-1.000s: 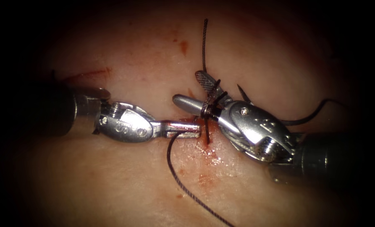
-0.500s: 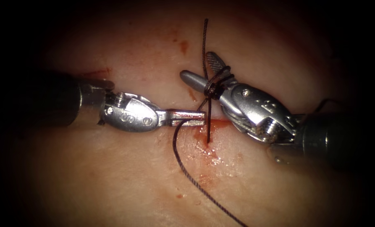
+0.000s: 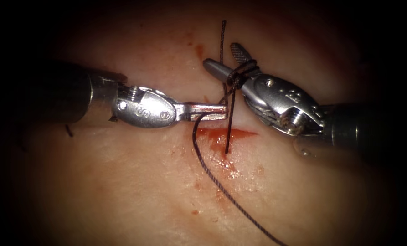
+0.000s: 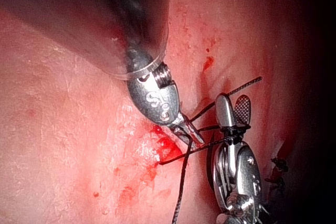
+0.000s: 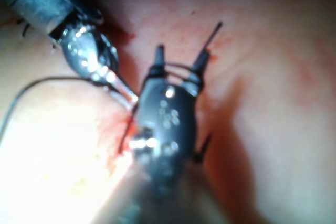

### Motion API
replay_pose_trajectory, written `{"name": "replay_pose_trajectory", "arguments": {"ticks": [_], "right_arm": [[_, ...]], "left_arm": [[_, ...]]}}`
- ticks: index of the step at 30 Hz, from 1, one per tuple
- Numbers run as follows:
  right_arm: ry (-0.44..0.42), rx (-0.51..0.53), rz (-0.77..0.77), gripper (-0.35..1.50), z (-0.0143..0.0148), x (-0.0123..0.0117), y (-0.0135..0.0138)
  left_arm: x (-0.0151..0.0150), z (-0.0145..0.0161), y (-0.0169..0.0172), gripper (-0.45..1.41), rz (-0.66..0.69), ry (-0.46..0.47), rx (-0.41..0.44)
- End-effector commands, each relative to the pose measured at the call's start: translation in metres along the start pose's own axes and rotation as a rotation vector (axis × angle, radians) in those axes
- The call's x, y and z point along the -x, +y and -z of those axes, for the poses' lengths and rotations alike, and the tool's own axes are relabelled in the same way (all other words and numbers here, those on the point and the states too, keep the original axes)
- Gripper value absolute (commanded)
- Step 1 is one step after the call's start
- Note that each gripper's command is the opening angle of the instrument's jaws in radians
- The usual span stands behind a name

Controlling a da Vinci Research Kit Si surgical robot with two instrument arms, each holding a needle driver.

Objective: Wound Closure

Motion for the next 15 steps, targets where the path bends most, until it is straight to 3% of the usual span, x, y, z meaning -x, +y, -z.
{"name": "replay_pose_trajectory", "arguments": {"ticks": [1,15], "right_arm": [[-0.011,-0.003,0.003,0.54,-0.0012,0.0009,-0.0004],[-0.029,0.003,0.001,0.52,-0.0037,0.0007,-0.0011]], "left_arm": [[0.0004,-0.0006,0.0003,-0.45,0.003,0.000,0.000],[0.0004,-0.0007,0.0003,-0.45,0.003,-0.002,0.006]]}}
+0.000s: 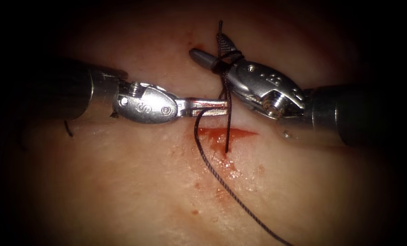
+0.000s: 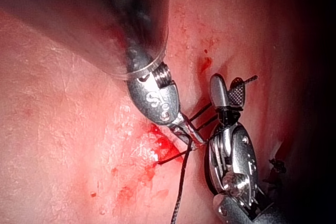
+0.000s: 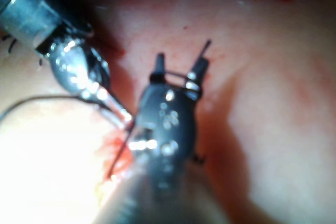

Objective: Wound Closure

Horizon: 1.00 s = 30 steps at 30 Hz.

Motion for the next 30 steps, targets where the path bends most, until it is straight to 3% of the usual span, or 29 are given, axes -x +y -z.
{"name": "replay_pose_trajectory", "arguments": {"ticks": [1,9,11,12,13,21,30], "right_arm": [[0.000,-0.005,-0.001,0.52,-0.0005,0.0004,-0.0004],[-0.049,0.021,0.023,0.49,-0.0010,0.0007,0.0004],[-0.055,0.013,0.022,0.07,-0.0008,0.0005,0.0002],[-0.062,0.002,0.027,-0.27,-0.0006,0.0004,0.0001],[-0.069,-0.002,0.039,-0.35,-0.0005,0.0003,0.0001],[-0.046,-0.008,0.136,-0.35,0.0032,-0.0022,0.0000],[-0.037,-0.055,0.197,-0.35,0.0114,0.0000,-0.0032]], "left_arm": [[0.0005,-0.0004,0.0005,-0.45,0.001,0.000,0.002],[0.0005,-0.0004,0.0007,-0.45,0.000,-0.001,0.005],[0.0005,-0.0003,0.0007,-0.45,0.000,-0.001,0.005],[0.0005,-0.0003,0.0007,-0.45,0.000,-0.001,0.006],[0.0005,-0.0003,0.0008,-0.45,0.000,-0.001,0.005],[0.0007,0.0005,0.0007,-0.45,-0.002,-0.003,0.015],[0.0019,0.0035,-0.0012,-0.45,0.006,-0.031,0.015]]}}
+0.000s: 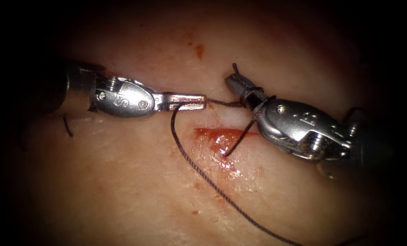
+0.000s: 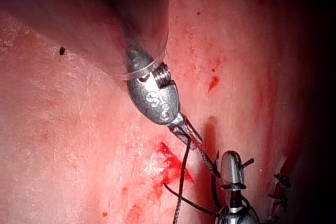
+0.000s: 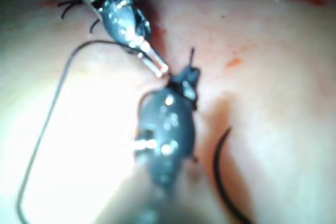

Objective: Wound Closure

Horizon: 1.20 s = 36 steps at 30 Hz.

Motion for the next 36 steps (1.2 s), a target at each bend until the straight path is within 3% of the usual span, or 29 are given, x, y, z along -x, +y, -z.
{"name": "replay_pose_trajectory", "arguments": {"ticks": [1,8,14,25,36], "right_arm": [[-0.004,-0.012,0.009,-0.35,0.0013,0.0021,-0.0013],[-0.013,-0.037,0.025,-0.35,0.0021,0.0041,-0.0021],[-0.051,-0.105,0.054,-0.35,0.0021,0.0068,-0.0051],[-0.109,-0.190,0.092,-0.35,0.0042,0.0088,-0.0097],[-0.202,-0.209,0.121,-0.35,0.0068,0.0107,-0.0087]], "left_arm": [[0.0008,-0.0004,-0.0007,-0.45,0.011,-0.012,-0.009],[0.0005,-0.0013,-0.0055,-0.45,0.038,-0.039,-0.013],[0.0000,-0.0033,-0.0101,-0.45,0.066,-0.083,-0.006],[-0.0014,-0.0052,-0.0175,-0.45,0.088,-0.143,-0.016],[-0.0005,-0.0058,-0.0208,-0.45,0.069,-0.172,-0.028]]}}
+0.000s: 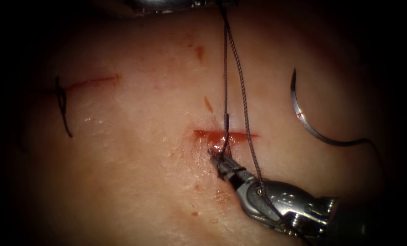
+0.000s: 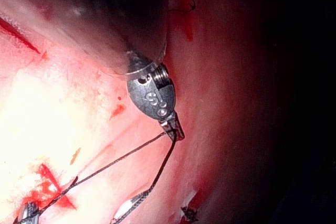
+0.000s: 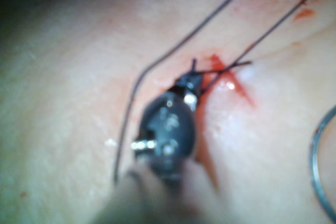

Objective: Wound Closure

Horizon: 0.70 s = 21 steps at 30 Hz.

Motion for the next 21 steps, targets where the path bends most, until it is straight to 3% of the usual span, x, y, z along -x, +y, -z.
{"name": "replay_pose_trajectory", "arguments": {"ticks": [1,5,8,15,21], "right_arm": [[-0.012,-0.001,-0.003,-0.35,-0.0004,0.0007,-0.0001],[-0.047,-0.006,-0.073,-0.35,0.0003,0.0009,0.0006],[-0.081,0.007,-0.149,-0.35,0.0017,-0.0002,-0.0008],[-0.093,-0.047,-0.030,-0.35,0.0029,-0.0011,-0.0036],[-0.095,-0.083,-0.013,-0.35,0.0032,-0.0010,-0.0036]], "left_arm": [[0.0005,-0.0006,-0.0003,-0.45,-0.001,-0.001,-0.003],[0.0009,-0.0005,-0.0011,-0.45,0.001,-0.009,-0.012],[0.0010,-0.0004,-0.0015,-0.45,-0.003,-0.014,-0.016],[0.0012,-0.0004,-0.0018,-0.45,-0.008,-0.018,-0.020],[0.0014,-0.0004,-0.0024,-0.45,-0.017,-0.027,-0.029]]}}
